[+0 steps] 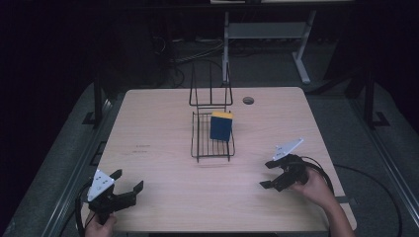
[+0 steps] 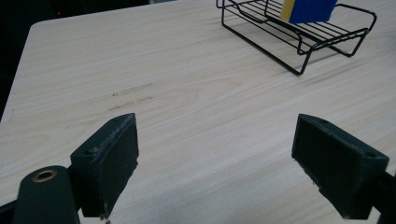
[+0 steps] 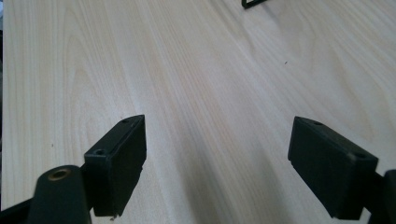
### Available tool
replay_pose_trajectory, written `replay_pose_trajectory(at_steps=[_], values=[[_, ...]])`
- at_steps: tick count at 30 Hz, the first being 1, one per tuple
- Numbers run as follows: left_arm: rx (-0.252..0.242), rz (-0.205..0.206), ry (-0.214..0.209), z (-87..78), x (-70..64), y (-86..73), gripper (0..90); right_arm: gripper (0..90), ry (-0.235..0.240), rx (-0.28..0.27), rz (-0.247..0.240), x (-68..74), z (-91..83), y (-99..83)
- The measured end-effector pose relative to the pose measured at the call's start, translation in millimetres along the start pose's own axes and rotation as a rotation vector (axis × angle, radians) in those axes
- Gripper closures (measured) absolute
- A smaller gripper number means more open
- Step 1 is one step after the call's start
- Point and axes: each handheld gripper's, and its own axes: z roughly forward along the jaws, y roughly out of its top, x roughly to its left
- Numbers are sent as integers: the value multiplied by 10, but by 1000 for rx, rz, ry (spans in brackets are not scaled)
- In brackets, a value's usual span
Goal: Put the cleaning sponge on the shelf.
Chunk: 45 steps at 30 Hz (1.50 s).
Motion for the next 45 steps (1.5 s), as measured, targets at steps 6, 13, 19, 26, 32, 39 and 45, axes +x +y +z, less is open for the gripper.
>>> replay_pose_trajectory(at_steps=[6,13,19,26,32,39,45], values=[[0,-1,-1,-3,2,-2,141,189,-10,-8,2,38,-5,-57],[-2,-1,1,-2,-5,-1,141,189,-12,-12,6,98,-40,-138],[-2,-2,1,-3,-4,0,140,190,-15,-22,5,154,-54,-202],[-1,1,2,-1,-8,1,141,191,-21,-17,-3,224,-52,-245],[-2,0,2,-2,-7,-1,141,192,-21,-33,-5,273,-71,-280],[0,2,3,1,-8,1,141,193,-29,-44,6,337,-70,-384],[0,3,1,-9,-6,5,141,199,-48,-61,18,422,-63,-477]])
